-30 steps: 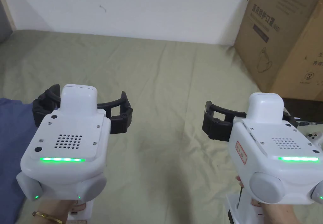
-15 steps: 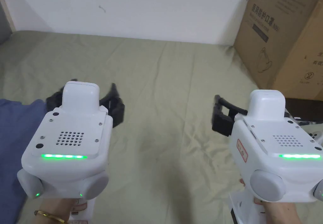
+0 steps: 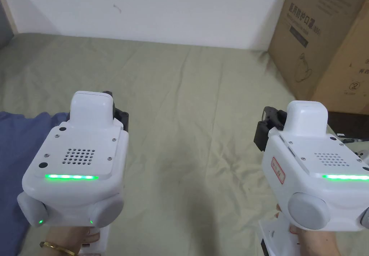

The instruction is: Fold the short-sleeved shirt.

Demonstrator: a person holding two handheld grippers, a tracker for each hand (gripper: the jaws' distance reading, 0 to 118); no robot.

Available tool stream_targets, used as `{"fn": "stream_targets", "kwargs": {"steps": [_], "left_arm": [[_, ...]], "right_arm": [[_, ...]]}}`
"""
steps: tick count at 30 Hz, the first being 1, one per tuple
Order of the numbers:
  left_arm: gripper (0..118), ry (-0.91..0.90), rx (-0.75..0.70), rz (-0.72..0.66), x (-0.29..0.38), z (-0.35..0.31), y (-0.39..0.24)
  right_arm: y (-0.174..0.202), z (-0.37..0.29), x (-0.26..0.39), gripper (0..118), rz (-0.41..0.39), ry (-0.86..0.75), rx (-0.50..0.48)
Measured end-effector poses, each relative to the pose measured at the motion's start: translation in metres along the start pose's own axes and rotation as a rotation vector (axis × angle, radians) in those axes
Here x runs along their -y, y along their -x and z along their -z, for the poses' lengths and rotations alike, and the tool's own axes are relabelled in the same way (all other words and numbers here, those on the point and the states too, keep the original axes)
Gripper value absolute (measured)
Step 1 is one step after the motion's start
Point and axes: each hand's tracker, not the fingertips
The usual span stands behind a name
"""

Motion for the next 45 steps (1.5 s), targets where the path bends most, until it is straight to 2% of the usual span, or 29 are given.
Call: {"fn": "stream_targets", "kwargs": {"steps": [16, 22, 30, 39, 40, 45], "left_arm": [[0, 0.005, 0.011, -0.011, 0.001, 0.003, 0.000], [0, 0.009, -0.005, -0.014, 0.002, 0.000, 0.009], [0, 0.006, -0.149, -0.021, 0.001, -0.025, 0.063], [0, 0.015, -0.355, -0.048, -0.010, -0.028, 0.062], [0, 0.016, -0.372, -0.046, -0.006, -0.071, 0.118], [0, 0.027, -0.443, -0.064, 0.004, -0.097, 0.159]], "right_arm": [[-0.003, 0.001, 0.000, 0, 0.005, 0.007, -0.004], [0.008, 0.004, -0.003, 0, -0.010, 0.003, -0.039], [0.062, 0.019, -0.007, 0, -0.029, -0.017, -0.224], [0.148, 0.022, -0.014, 0, -0.061, -0.024, -0.466], [0.156, 0.022, -0.014, 0, -0.065, -0.020, -0.493], [0.188, 0.021, -0.017, 0, -0.100, -0.023, -0.581]]}}
